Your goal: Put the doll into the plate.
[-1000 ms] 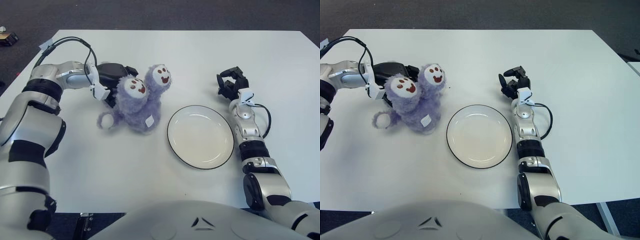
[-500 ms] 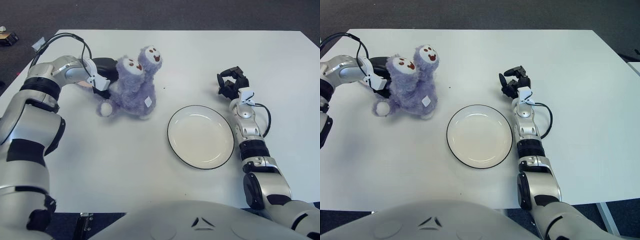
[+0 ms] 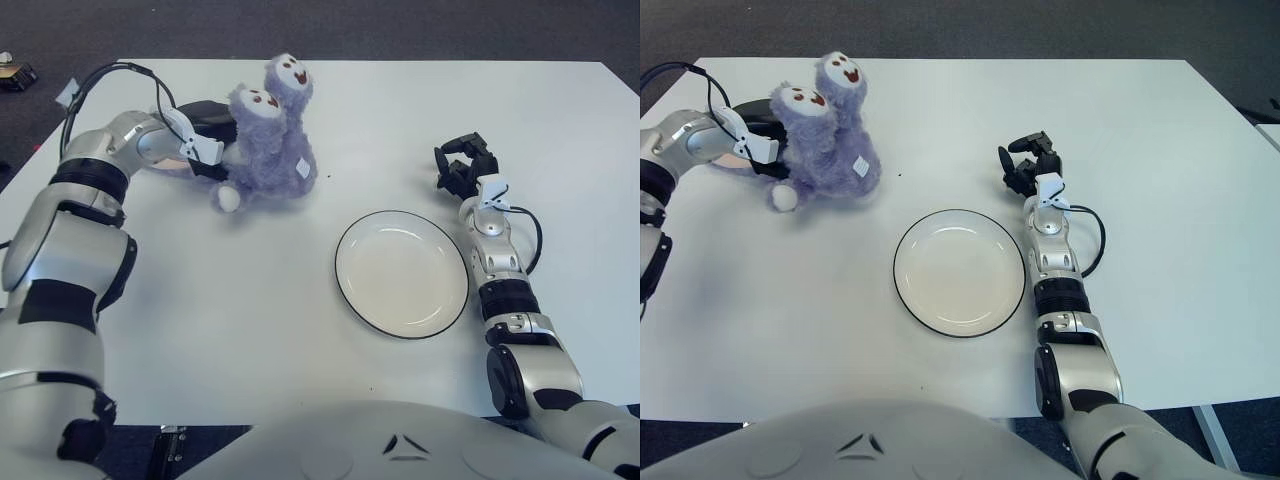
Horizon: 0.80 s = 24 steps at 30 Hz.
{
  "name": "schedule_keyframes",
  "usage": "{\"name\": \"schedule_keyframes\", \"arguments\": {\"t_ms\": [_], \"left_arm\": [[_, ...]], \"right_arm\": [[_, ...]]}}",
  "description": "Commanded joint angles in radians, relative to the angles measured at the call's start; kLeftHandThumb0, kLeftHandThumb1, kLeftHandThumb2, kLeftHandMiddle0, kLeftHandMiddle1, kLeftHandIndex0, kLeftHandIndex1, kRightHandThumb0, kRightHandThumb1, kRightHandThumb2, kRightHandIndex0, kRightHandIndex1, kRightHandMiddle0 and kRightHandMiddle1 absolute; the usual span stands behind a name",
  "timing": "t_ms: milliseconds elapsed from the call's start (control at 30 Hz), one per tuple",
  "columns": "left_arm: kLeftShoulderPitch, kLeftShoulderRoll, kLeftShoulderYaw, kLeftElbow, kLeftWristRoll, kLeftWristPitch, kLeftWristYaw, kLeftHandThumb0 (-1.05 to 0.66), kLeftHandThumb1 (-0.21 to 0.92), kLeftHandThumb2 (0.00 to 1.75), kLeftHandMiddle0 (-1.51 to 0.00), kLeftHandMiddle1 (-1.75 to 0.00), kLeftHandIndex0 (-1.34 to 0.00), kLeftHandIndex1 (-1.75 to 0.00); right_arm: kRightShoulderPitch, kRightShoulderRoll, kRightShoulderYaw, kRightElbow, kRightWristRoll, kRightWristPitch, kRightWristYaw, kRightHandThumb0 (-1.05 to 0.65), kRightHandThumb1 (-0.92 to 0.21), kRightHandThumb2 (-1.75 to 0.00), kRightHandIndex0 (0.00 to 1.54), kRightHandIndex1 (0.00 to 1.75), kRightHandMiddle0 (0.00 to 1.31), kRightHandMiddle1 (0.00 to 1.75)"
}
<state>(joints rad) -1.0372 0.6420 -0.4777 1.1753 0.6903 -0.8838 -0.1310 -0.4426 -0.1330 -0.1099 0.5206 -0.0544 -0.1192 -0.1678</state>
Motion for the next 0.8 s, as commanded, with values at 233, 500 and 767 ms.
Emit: {"name": "schedule_keyframes", "arguments": {"t_ms": [233,500,767], "left_arm": [[0.051,-0.08,0.069,-0.074,-0.078,0.132,0.035,0.0,0.36,1.24,-0.56,-1.75,-0.41,-1.66],[0.063,-0.113,0.079,-0.125,-0.085,0.209,0.032,0.0,0.37,1.22,-0.56,-1.75,-0.46,-1.6],[0.077,-0.155,0.064,-0.198,-0.056,0.293,0.07,0.0,0.37,1.2,-0.55,-1.75,-0.47,-1.58]], "right_arm": [[0.052,0.003,0.006,0.029,-0.006,0.078,0.006,-0.37,-0.85,-0.51,0.8,1.75,0.36,1.63],[0.052,0.003,0.008,0.025,-0.007,0.087,0.007,-0.36,-0.86,-0.48,0.8,1.75,0.36,1.62],[0.051,0.005,0.01,0.024,-0.009,0.095,0.006,-0.36,-0.87,-0.48,0.8,1.75,0.36,1.62]]}}
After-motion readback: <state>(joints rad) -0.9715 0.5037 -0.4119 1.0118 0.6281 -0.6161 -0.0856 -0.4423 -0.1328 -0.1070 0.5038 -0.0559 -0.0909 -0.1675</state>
